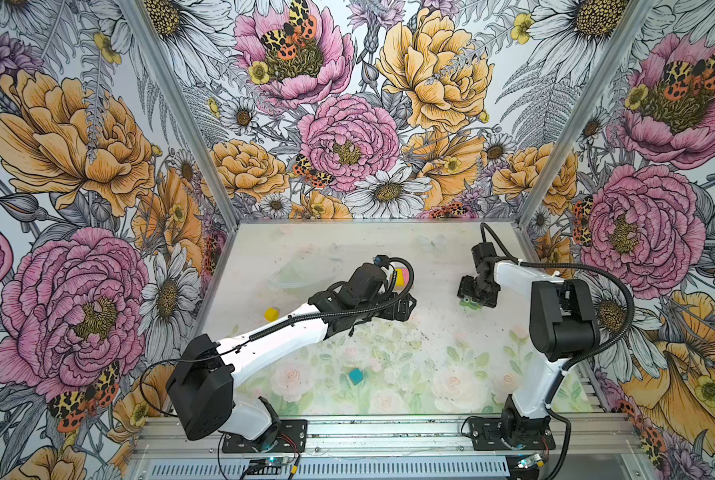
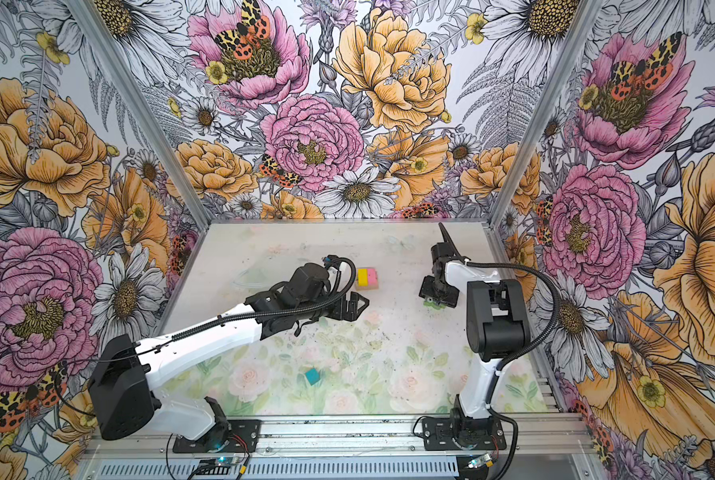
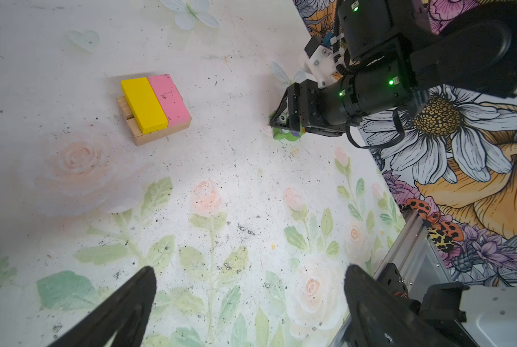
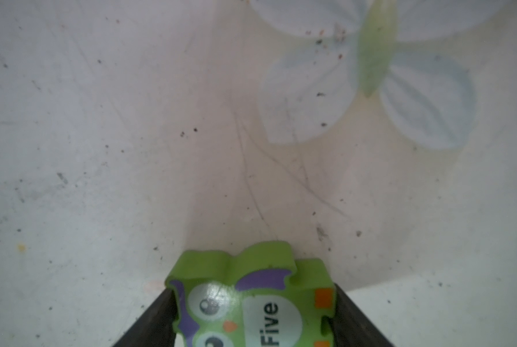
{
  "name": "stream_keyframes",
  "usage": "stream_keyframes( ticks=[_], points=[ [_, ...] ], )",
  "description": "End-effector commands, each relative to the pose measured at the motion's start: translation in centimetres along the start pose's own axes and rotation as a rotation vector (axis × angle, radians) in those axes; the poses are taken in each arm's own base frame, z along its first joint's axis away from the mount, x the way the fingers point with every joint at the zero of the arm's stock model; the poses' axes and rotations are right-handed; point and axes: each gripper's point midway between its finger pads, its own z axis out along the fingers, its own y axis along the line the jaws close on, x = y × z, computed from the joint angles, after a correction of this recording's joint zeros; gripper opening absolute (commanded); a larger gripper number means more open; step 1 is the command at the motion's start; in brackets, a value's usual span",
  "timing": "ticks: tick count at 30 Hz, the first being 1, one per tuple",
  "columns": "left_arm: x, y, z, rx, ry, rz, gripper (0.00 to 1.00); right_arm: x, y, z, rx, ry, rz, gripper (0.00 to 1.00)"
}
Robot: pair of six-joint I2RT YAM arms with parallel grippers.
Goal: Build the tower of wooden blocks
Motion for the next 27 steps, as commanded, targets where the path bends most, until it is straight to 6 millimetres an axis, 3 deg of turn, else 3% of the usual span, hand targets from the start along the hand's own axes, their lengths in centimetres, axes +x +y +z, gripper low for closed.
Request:
stream_keyframes(
  ticks=[1, 11, 18, 27],
  points=[
    [-1.0, 0.2, -1.3, 0.002, -0.05, 0.011, 0.99, -0.6, 0.8, -1.6, -0.045, -0.023, -0.008, 0.53],
    [-1.1, 1.5, -3.4, -0.025, -0.092, 0.0, 0.99, -1.4, 3.7, -5.4, -0.08, -0.072, -0.071, 0.53],
    [-1.0, 2.7, -5.0, -0.043, -0.127, -0.022, 0.99, -2.0, 8.3, -8.3, -0.123, -0.108, -0.155, 0.53],
    [-0.2, 4.3, -6.7, -0.066, -0.151, -0.048, 0.99, -2.5, 13.8, -9.9, -0.154, -0.12, -0.259, 0.52]
  ],
)
